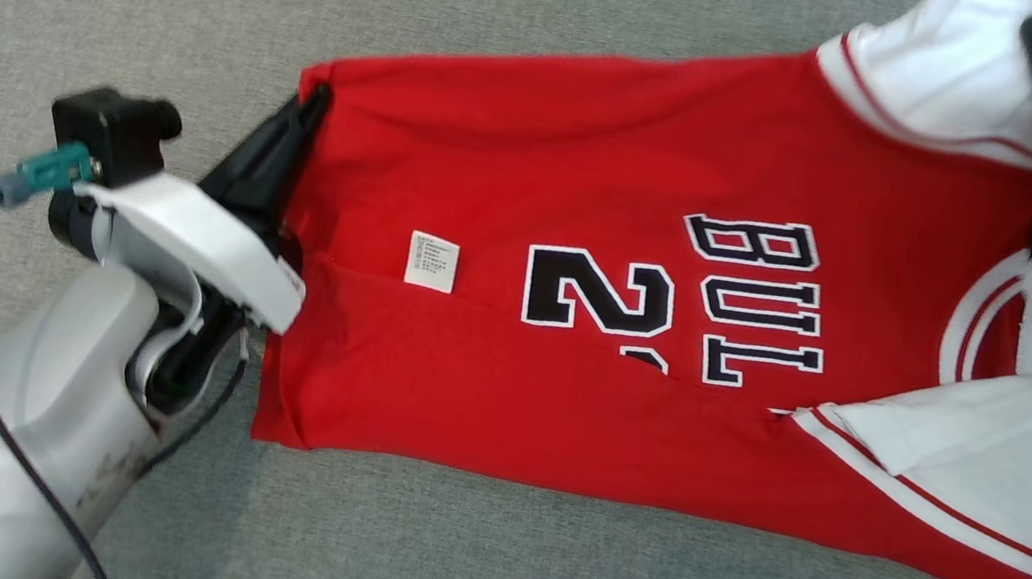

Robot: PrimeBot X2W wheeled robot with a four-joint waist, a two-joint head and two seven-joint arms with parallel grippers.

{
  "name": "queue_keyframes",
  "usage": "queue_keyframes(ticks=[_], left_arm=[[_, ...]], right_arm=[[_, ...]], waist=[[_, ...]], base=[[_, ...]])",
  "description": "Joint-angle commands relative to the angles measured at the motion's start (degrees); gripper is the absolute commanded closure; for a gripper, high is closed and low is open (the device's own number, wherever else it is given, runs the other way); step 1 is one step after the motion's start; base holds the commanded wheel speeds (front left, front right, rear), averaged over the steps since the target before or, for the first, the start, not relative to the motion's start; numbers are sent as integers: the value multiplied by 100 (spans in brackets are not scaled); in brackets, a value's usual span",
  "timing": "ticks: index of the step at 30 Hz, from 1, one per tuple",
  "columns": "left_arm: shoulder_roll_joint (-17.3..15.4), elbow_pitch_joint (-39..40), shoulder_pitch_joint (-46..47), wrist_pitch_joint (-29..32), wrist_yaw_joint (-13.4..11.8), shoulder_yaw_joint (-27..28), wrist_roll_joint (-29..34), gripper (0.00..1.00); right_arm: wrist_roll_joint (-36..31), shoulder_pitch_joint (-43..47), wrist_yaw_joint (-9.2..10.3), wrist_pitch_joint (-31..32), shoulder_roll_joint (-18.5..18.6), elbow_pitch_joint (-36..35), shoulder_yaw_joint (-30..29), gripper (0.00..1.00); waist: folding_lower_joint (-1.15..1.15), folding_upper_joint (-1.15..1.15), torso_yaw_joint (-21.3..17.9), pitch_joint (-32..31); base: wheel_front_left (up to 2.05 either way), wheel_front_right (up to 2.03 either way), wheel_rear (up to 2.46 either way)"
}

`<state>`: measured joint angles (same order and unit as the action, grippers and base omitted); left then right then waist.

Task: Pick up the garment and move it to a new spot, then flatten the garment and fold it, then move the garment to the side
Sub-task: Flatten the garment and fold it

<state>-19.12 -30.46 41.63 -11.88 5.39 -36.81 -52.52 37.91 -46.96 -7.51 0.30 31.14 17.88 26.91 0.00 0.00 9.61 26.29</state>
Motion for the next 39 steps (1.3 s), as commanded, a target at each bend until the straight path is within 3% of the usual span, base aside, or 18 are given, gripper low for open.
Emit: queue_keyframes(ticks=[1,8,16,17,18,19,20,27,32,35,39], left_arm=[[-118,200,-222,-44,-99,48,-20,100],[-396,928,-1044,-113,-555,191,-115,100],[-519,1173,-1468,-39,-826,206,-196,100],[-511,1169,-1498,-40,-844,218,-223,95],[-505,1164,-1522,-51,-857,224,-218,63],[-504,1166,-1544,-66,-874,229,-216,22],[-501,1172,-1558,-89,-922,248,-194,0],[-422,1471,-1839,-318,-1366,669,222,0],[-148,2262,-2248,-332,-1711,1489,1093,0],[62,2721,-2513,-334,-1782,1927,1681,0],[333,3110,-2857,-328,-1697,2324,2270,0]], right_arm=[[-178,489,5,-136,-116,-250,-256,100],[-857,2608,4,-440,-1055,-1368,-1511,100],[-1291,3887,4,-657,-2011,-1786,-1994,98],[-1335,3967,4,-656,-2094,-1773,-2021,58],[-1373,4029,4,-681,-2158,-1782,-2032,17],[-1390,4073,4,-723,-2234,-1804,-2053,0],[-1428,4122,4,-734,-2274,-1817,-2069,0],[-1722,4263,4,-1019,-2278,-2183,-2272,0],[-1995,4321,4,-1151,-2252,-2548,-2655,0],[-2116,4351,4,-1110,-2264,-2659,-2915,0],[-2268,4367,4,-967,-2241,-2732,-3161,0]], waist=[[0,0,-58,-17],[0,0,-196,-15],[0,0,-304,45],[0,0,-320,46],[0,0,-336,41],[0,0,-358,36],[0,0,-379,23],[0,0,-477,-156],[0,0,-477,-342],[0,0,-469,-486],[0,0,-468,-707]], base=[[0,0,0],[0,0,0],[0,0,0],[0,0,0],[0,0,0],[0,0,0],[0,0,0],[0,0,0],[0,0,0],[0,0,0],[0,0,0]])
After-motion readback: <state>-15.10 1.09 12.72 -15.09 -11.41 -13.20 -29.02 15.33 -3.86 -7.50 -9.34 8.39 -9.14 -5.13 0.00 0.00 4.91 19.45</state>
